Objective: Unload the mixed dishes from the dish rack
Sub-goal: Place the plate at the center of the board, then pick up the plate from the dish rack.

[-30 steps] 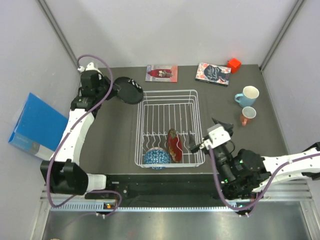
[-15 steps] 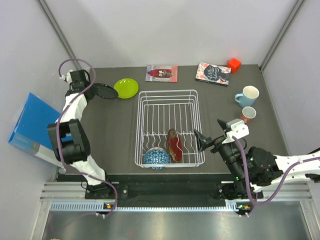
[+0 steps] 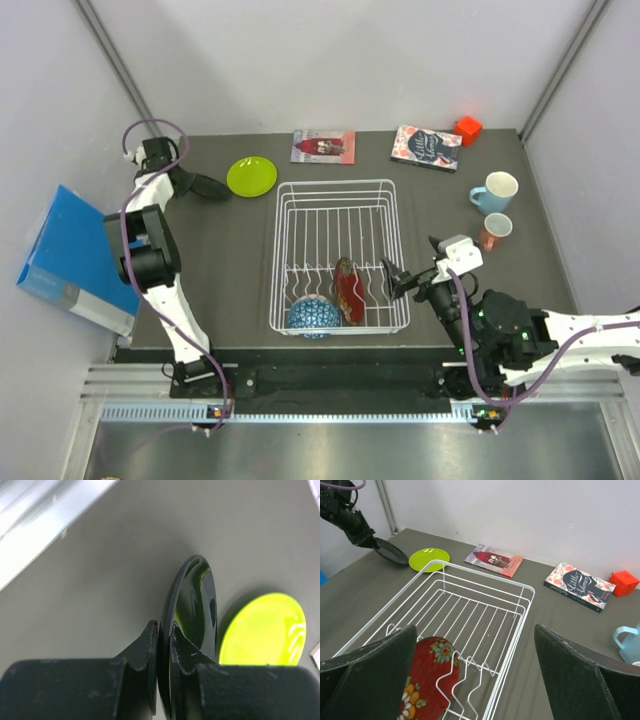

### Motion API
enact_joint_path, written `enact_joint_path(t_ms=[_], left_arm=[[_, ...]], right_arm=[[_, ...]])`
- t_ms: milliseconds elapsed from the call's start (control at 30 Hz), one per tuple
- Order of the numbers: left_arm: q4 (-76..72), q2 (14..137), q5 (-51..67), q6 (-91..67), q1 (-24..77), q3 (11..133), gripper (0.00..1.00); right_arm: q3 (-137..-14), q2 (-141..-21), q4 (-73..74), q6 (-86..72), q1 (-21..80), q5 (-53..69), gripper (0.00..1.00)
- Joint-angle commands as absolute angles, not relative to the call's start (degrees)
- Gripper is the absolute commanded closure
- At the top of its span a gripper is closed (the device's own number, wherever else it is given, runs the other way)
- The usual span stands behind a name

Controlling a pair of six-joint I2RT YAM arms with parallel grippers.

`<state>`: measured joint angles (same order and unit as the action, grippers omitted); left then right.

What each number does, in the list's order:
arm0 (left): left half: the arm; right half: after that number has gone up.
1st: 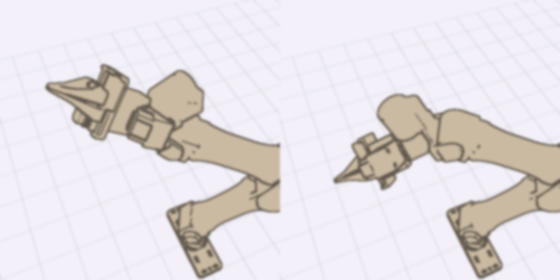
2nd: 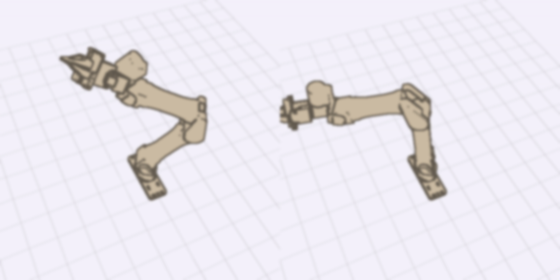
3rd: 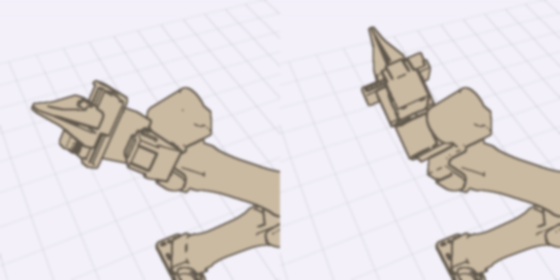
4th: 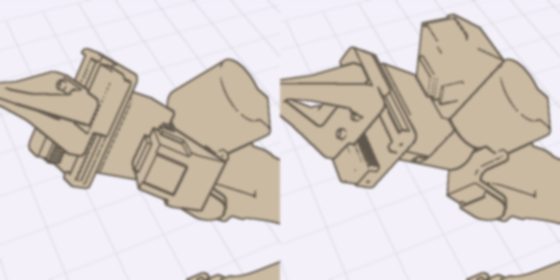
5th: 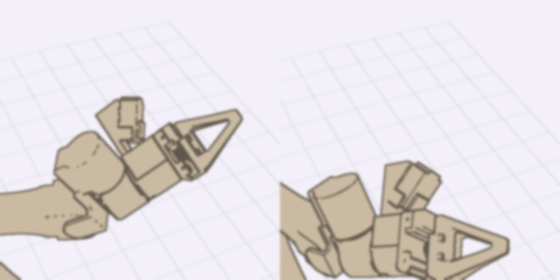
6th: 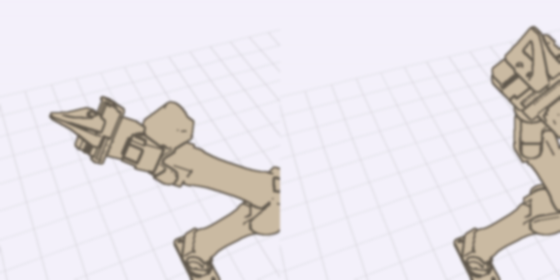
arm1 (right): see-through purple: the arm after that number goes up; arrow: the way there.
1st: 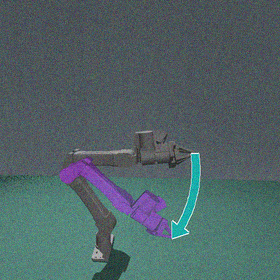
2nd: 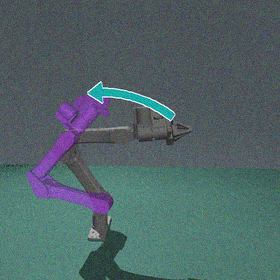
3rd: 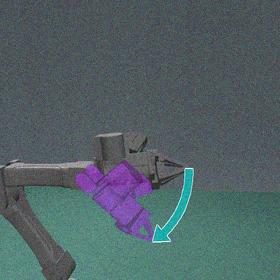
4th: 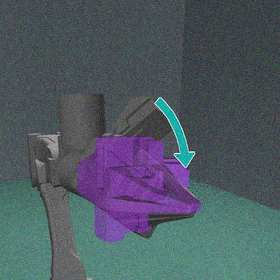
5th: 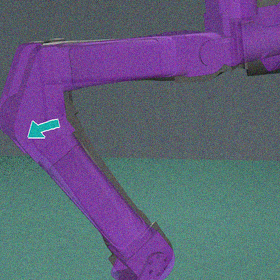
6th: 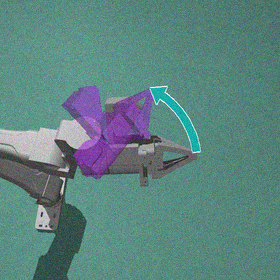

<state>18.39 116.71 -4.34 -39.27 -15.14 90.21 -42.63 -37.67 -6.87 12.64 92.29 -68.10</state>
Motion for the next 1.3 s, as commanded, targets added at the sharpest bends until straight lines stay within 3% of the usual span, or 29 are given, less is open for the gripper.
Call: enact_joint_path(t_ms=[0, 100, 133, 267, 367, 633, 933, 1133, 1267], left_arm=[[19.1, 119.5, -6.6, -37.4, -15.9, 95.6, 0.99], [20.8, 122.0, -6.6, -36.7, -16.3, 97.9, 0.86], [21.5, 122.7, -6.7, -36.2, -16.3, 99.3, 0.75], [23.7, 124.4, -5.6, -35.5, -16.5, 100.2, 0.56], [24.3, 123.8, -4.9, -35.7, -16.8, 98.7, 0.46], [26.5, 119.3, -5.7, -36.8, -17.1, 94.1, 0.34], [31.5, 111.4, -6.7, -40.5, -18.5, 87.6, 0.28], [25.9, 97.7, 2.6, -46.1, -17.8, 77.5, 0.28], [25.8, 89.9, 3.3, -46.4, -11.1, 75.5, 0.28]], right_arm=[[-43.3, -39.5, -5.6, 9.8, 88.9, -64.3, 0.00], [-43.9, -40.8, -4.3, 8.9, 87.5, -62.8, 0.00], [-44.0, -41.0, -4.1, 8.5, 87.4, -62.6, 0.00], [-44.6, -41.9, -3.4, 8.1, 86.7, -61.7, 0.00], [-44.6, -41.9, -3.4, 7.6, 86.3, -61.3, 0.00], [-44.0, -41.0, -1.8, 4.8, 86.3, -60.3, 0.00], [-43.1, -39.8, -1.0, 2.6, 86.3, -58.0, 0.00], [-46.0, -46.7, 2.6, 0.4, 84.2, -53.3, 0.00], [-49.9, -55.8, 8.2, -3.9, 81.1, -46.1, 0.00]])
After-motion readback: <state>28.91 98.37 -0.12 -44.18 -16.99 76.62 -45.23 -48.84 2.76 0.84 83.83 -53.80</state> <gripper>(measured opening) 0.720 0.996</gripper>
